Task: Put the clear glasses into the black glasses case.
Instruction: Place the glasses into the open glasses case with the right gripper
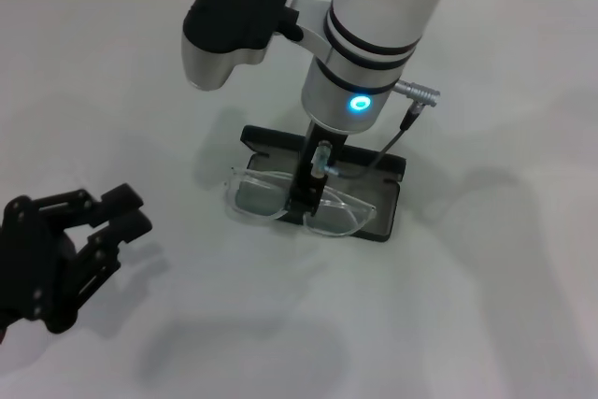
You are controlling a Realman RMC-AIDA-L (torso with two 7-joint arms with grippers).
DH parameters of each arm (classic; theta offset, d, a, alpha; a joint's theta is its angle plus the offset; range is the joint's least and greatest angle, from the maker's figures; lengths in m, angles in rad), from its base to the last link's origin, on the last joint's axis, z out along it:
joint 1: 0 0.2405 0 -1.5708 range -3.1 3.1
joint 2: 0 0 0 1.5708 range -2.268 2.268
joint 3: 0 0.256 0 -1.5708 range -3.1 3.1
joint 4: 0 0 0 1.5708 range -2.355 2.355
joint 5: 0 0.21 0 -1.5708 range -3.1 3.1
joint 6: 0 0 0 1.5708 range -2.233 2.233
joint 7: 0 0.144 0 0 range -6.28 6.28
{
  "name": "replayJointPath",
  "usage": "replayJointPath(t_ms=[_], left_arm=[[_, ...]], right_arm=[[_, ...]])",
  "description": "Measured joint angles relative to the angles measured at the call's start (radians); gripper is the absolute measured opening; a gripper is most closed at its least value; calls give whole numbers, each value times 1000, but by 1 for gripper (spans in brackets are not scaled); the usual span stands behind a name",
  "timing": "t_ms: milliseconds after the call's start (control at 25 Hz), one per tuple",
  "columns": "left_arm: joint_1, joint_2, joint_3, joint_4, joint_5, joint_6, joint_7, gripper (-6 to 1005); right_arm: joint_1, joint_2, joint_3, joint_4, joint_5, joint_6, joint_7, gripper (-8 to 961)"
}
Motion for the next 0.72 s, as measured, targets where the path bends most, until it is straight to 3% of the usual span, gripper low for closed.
replayJointPath(t_ms=[240,720], left_arm=[[-31,2,0,0,-1,0,-13,198],[-26,0,-7,0,-2,0,-12,198]], right_arm=[[-1,0,3,27,-8,15,12,54],[32,0,30,7,-33,-56,13,54]])
